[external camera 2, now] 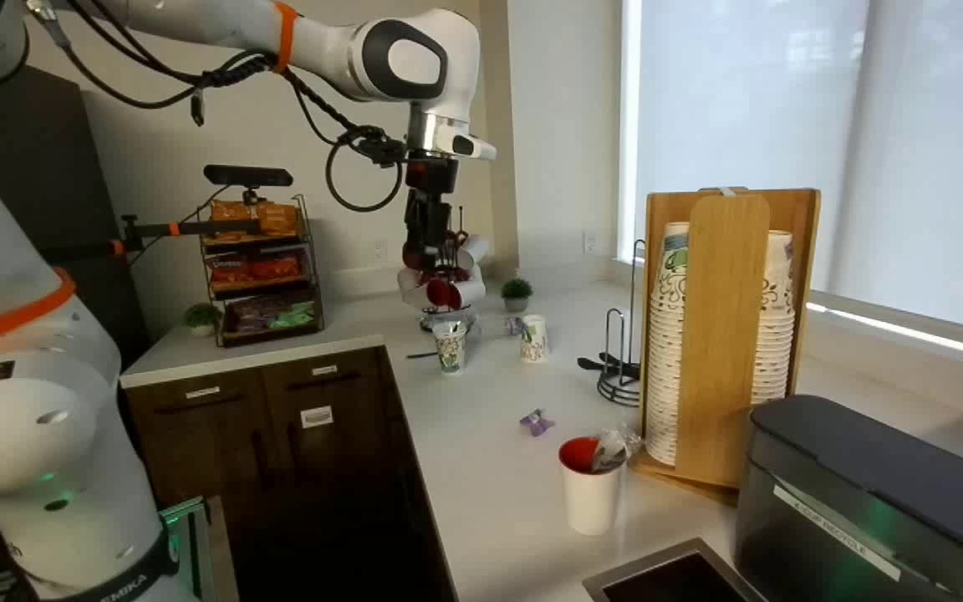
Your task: Move the stand
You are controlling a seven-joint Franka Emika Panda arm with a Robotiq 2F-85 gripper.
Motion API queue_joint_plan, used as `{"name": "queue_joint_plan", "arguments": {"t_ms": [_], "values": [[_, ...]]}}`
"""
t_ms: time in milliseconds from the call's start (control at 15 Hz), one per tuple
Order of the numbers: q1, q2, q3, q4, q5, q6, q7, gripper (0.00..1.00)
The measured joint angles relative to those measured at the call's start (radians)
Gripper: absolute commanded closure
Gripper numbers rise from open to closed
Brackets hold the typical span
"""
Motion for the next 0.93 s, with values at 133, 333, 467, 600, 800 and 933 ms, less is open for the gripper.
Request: {"name": "queue_joint_plan", "arguments": {"t_ms": [133, 333, 467, 600, 800, 933], "values": [[0.000, 0.000, 0.000, 0.000, 0.000, 0.000, 0.000, 0.00], [0.000, 0.000, 0.000, 0.000, 0.000, 0.000, 0.000, 0.00], [0.000, 0.000, 0.000, 0.000, 0.000, 0.000, 0.000, 0.00], [0.000, 0.003, 0.009, 0.004, -0.030, 0.006, 0.008, 0.00], [0.000, 0.053, 0.054, 0.048, -0.176, 0.081, 0.087, 0.00], [0.000, 0.120, 0.072, 0.095, -0.263, 0.134, 0.158, 0.00]]}}
